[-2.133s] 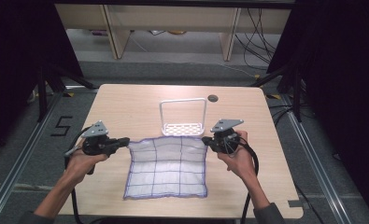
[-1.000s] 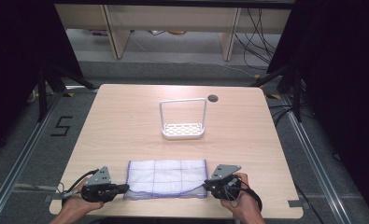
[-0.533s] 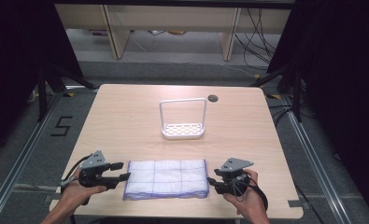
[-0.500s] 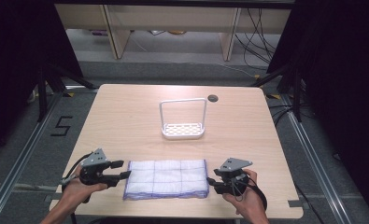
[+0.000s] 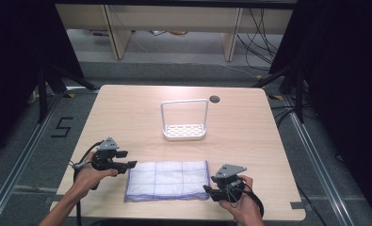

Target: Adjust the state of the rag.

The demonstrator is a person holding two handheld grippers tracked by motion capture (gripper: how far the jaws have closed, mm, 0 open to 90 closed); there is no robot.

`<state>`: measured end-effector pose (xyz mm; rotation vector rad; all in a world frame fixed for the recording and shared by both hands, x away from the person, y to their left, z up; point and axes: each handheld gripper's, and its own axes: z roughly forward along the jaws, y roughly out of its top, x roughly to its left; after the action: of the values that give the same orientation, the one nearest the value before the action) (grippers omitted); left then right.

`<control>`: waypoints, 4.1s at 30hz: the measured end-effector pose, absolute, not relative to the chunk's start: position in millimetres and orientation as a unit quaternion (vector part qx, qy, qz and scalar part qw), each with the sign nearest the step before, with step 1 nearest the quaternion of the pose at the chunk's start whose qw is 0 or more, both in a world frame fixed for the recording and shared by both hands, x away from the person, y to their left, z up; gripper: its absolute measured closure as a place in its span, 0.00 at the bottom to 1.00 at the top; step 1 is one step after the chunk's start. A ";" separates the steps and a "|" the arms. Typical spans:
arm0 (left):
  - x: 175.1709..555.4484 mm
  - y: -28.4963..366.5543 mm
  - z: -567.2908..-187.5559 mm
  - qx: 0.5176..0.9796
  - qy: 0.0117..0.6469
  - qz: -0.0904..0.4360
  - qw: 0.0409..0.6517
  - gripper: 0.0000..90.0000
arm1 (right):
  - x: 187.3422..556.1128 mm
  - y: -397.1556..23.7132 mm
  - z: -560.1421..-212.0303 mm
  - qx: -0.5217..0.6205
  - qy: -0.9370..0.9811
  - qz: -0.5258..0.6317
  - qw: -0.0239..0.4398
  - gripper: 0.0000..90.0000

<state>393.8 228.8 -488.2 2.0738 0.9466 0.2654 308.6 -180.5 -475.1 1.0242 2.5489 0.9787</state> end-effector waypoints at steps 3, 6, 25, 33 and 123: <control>400.1 227.8 -490.2 0.828 0.376 0.105 0.402 0.42 | 306.5 -176.2 -476.6 0.343 0.873 0.329 0.107 0.61; 402.0 223.5 -492.2 0.826 0.379 0.100 0.405 0.42 | 305.3 -172.3 -480.3 0.340 0.875 0.328 0.109 0.62; 407.3 217.8 -501.7 0.844 0.366 0.090 0.382 0.42 | 304.6 -162.7 -493.9 0.337 0.886 0.304 0.097 0.63; 403.9 214.7 -504.7 0.855 0.349 0.083 0.374 0.47 | 302.9 -161.8 -495.6 0.331 0.891 0.294 0.101 0.62; 427.0 125.3 -479.8 0.834 0.351 0.080 0.418 0.42 | 432.8 -175.3 -451.7 0.426 0.842 0.308 0.119 0.54</control>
<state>427.0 125.3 -479.8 2.0928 0.8797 0.1998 432.8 -175.3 -451.7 1.2473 2.4629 0.9004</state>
